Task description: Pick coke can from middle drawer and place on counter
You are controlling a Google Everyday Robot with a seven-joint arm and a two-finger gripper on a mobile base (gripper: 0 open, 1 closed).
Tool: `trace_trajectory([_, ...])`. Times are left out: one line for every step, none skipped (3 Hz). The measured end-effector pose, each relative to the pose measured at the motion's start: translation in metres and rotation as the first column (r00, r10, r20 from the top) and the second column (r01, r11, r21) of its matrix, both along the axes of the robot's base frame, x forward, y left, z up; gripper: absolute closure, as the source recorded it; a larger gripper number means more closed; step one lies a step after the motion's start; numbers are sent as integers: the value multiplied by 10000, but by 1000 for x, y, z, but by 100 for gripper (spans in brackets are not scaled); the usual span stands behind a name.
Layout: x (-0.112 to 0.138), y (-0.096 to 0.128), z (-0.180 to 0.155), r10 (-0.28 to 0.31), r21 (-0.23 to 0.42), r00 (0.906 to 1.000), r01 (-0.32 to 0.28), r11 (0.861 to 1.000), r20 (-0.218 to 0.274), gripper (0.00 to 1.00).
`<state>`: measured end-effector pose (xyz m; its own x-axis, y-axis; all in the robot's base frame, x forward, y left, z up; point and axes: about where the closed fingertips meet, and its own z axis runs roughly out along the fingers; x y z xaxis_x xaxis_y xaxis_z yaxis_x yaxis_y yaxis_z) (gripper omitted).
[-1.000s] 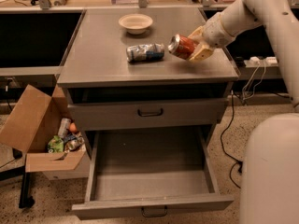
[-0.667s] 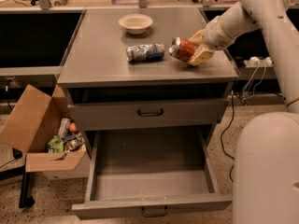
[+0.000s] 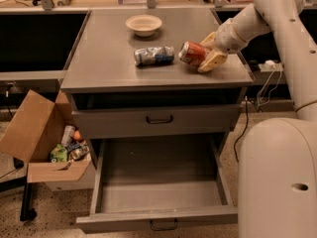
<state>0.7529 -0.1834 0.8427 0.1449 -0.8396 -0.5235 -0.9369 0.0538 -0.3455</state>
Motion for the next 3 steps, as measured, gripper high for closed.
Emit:
trace_trajectory([2, -1, 0, -1, -10, 10000, 1, 10000, -28, 0])
trace_trajectory([3, -1, 1, -1, -10, 10000, 1, 10000, -28, 0])
trace_trajectory([0, -15, 28, -202, 356, 9968, 175, 9992, 777, 0])
